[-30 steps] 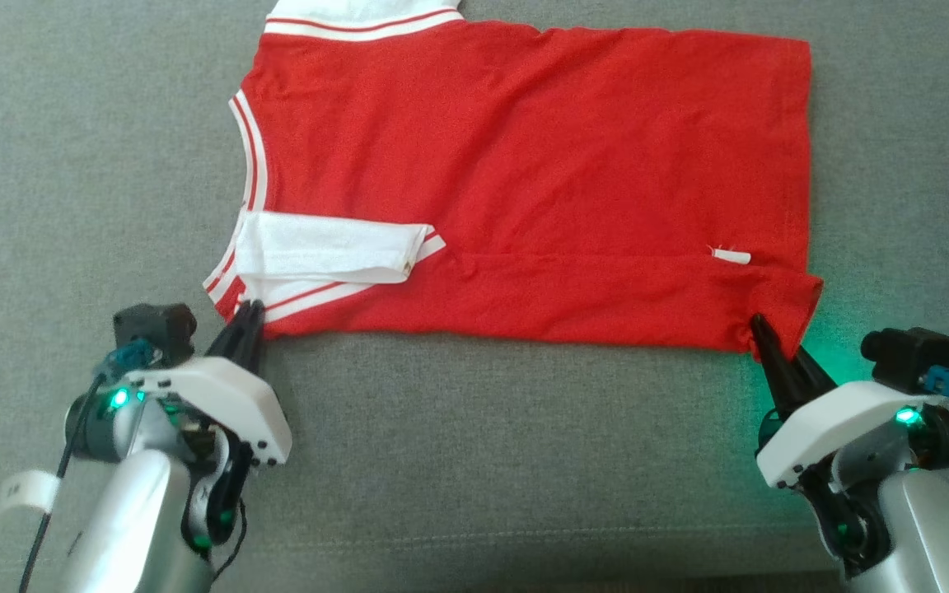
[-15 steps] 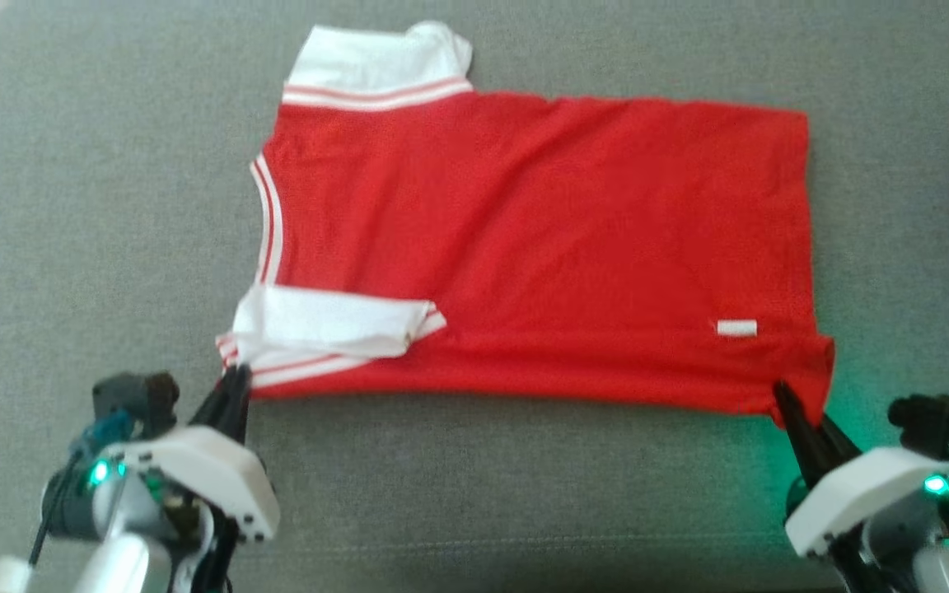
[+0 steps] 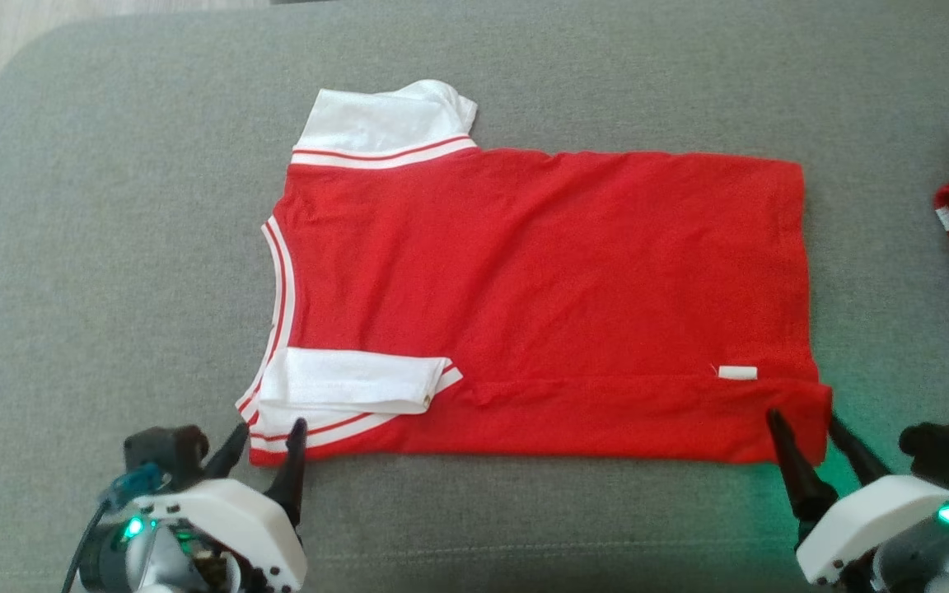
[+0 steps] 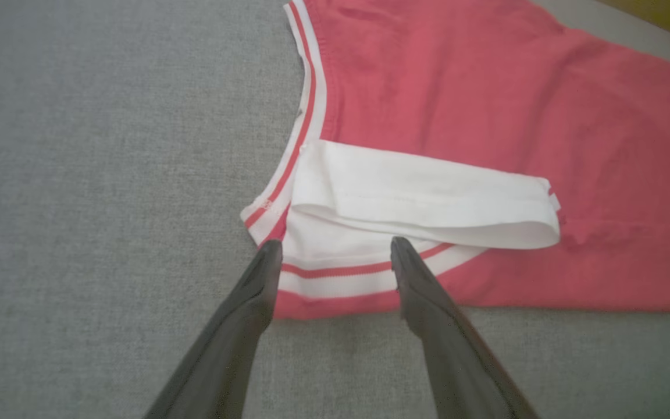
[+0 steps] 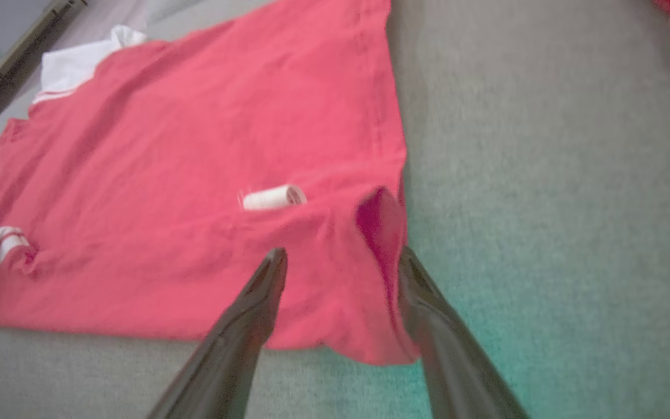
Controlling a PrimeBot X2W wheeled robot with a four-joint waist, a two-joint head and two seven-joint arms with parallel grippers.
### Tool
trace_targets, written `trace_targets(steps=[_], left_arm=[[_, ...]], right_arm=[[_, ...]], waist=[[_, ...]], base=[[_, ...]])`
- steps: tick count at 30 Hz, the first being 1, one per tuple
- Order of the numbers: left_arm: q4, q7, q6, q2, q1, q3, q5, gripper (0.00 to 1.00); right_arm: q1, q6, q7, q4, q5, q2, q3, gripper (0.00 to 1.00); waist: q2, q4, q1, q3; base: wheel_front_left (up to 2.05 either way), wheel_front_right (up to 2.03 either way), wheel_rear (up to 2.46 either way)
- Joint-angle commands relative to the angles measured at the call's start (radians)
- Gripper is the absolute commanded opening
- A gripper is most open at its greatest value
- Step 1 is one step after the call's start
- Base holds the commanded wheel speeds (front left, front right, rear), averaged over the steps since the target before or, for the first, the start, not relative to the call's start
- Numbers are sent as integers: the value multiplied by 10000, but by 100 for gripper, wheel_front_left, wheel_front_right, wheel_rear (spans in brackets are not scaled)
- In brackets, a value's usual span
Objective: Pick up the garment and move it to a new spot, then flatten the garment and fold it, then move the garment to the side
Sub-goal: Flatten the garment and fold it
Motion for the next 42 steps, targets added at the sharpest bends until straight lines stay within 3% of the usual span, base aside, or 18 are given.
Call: trace_targets(steps=[1, 12, 27, 34, 42], left_arm=[[-238, -398, -16, -1, -450, 409, -11, 100], [-785, -3039, 393, -118, -1037, 673, 1012, 100], [-838, -3441, 452, 23, -1460, 546, 1333, 100], [359, -3020, -275, -79, -3448, 216, 1052, 100], [3642, -2681, -1273, -550, -7149, -25, 643, 100]], right_arm=[[-201, 65, -339, -526, -251, -129, 103, 100], [-820, 65, -2018, -2523, -1451, 65, 85, 100], [-742, 65, -1725, -3216, -1580, 334, -67, 100], [-1094, 65, -1712, -3340, -1534, 318, 26, 100], [-1797, 65, -1885, -3258, -1425, 184, 274, 100]], waist=[[-1, -51, 0, -63], [-1, -150, 0, -600], [-1, -145, 0, -424], [-1, -200, 0, 527], [-1, -672, 0, 1813]], base=[[0, 0, 0], [0, 0, 0], [0, 0, 0], [0, 0, 0], [0, 0, 0]])
